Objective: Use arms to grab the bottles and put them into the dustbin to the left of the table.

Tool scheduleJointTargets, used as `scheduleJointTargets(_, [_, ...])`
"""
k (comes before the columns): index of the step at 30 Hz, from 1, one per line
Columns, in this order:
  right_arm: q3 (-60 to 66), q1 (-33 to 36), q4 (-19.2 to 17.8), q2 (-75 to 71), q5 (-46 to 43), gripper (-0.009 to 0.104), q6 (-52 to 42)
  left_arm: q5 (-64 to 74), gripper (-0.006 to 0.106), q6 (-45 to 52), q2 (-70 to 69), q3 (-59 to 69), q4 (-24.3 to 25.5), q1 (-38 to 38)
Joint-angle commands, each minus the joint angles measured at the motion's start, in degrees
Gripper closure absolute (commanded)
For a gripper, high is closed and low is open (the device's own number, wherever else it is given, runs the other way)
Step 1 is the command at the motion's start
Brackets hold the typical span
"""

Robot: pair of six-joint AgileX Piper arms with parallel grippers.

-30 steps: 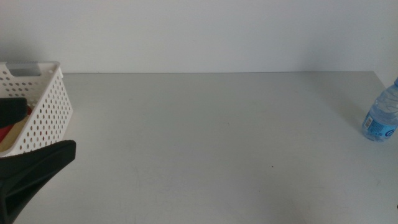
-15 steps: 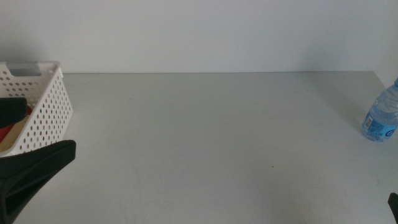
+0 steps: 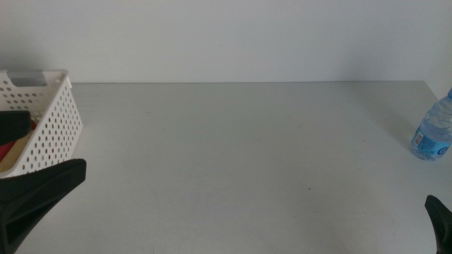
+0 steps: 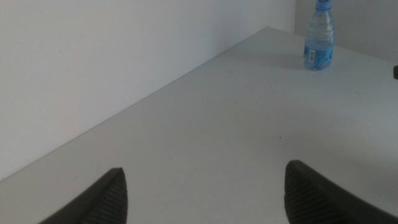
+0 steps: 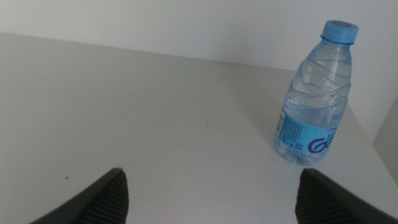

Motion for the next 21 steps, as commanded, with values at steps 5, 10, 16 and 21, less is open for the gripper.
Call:
scheduleJointTargets(5, [-0.5, -0.4, 5.0, 9.2, -15.8, 0.001, 1.6, -4.4, 0.018, -0.8, 0.4, -1.4, -0.1, -0.4])
scheduleJointTargets(10, [-0.5, -0.7, 5.7, 12.8, -17.3, 0.001, 0.5, -4.4, 0.018, -0.8, 0.4, -1.4, -0.1, -0.4])
scheduleJointTargets(16, [-0.5, -5.0, 5.5, 19.1, -22.1, 0.001, 0.6, -4.4, 0.018, -0.8, 0.4, -1.4, -0.1, -0.4])
scheduleJointTargets(21, [-0.6, -7.5, 5.5, 24.2, -30.0, 0.001, 1.5, -4.4, 0.018, -0.8, 0.4, -1.4, -0.1, -0.4])
